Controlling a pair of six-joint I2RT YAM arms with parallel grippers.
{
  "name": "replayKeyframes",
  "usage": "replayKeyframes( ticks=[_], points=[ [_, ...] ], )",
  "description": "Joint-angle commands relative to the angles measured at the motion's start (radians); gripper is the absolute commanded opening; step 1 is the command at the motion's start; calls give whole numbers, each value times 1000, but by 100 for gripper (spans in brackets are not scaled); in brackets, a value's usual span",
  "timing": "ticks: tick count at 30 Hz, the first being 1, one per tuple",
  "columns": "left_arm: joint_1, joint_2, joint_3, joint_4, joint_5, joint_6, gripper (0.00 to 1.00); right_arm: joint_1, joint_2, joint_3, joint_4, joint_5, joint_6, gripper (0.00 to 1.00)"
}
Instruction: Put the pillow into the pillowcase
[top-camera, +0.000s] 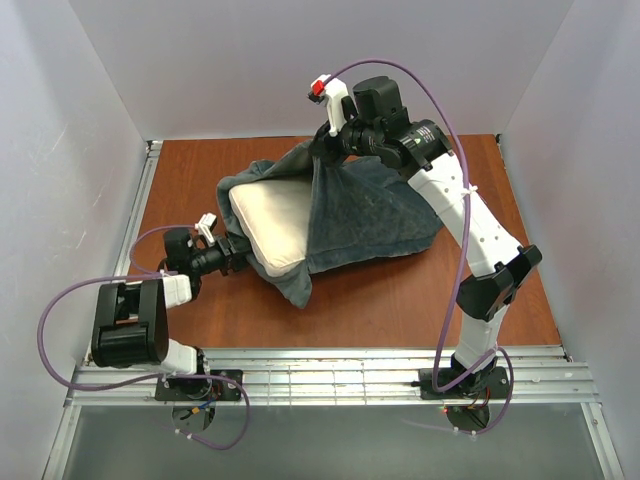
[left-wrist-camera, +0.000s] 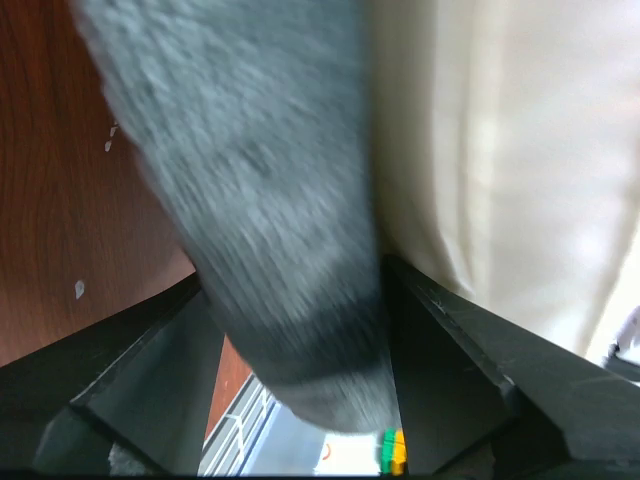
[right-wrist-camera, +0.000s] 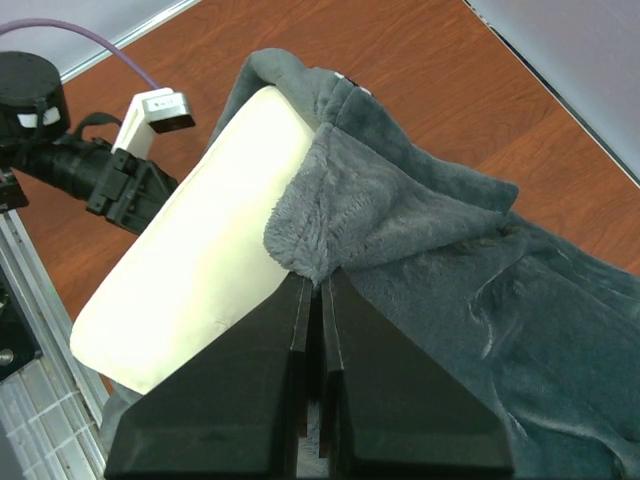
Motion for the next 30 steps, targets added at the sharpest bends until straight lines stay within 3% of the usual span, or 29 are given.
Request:
replayKeyframes(
  ticks=[1,5,6,8,9,11,12,13,16,19,21,22,24,26,30],
  points=[
    [-54,50,24,101,-80,-54,56,3,-98,23,159,-50,16,1],
    [-80,146,62,142,-146,-69,47,5,-110,23,162,-75,26,1],
    [-81,185,79,159,-150,-81,34,3,-115,18,161,-76,26,1],
    [-81,211,121,231,-129,-104,18,0,-140,-9,161,-69,15,1],
    [-81,205,182,248,-91,-133,0,-3,-152,-28,161,-58,9,1],
    [-84,177,272,242,-48,-146,0,-30,-198,-63,159,-18,-8,1],
    [-84,150,420,191,-7,-126,0,-50,-212,-103,161,-4,-8,1],
    [-118,138,525,24,11,-45,0,-73,-238,-115,158,11,-8,1],
    [-166,121,870,-115,43,-8,0,-169,-277,-115,149,3,9,1],
    [-218,157,1181,-149,43,-52,0,-207,-305,-14,133,-15,7,1],
    [-236,174,1306,-166,31,-90,0,-209,-319,59,138,-21,3,1],
    [-242,170,1407,-202,9,-28,0,-209,-339,123,151,-20,-2,1],
    [-259,141,1426,-184,12,-2,0,-209,-417,120,202,-4,-8,1],
    [-265,90,1400,-203,8,20,0,-209,-500,-52,317,14,0,1],
    [-299,3,1158,-235,-3,41,0,-209,-638,-389,379,-20,90,1]
  ],
)
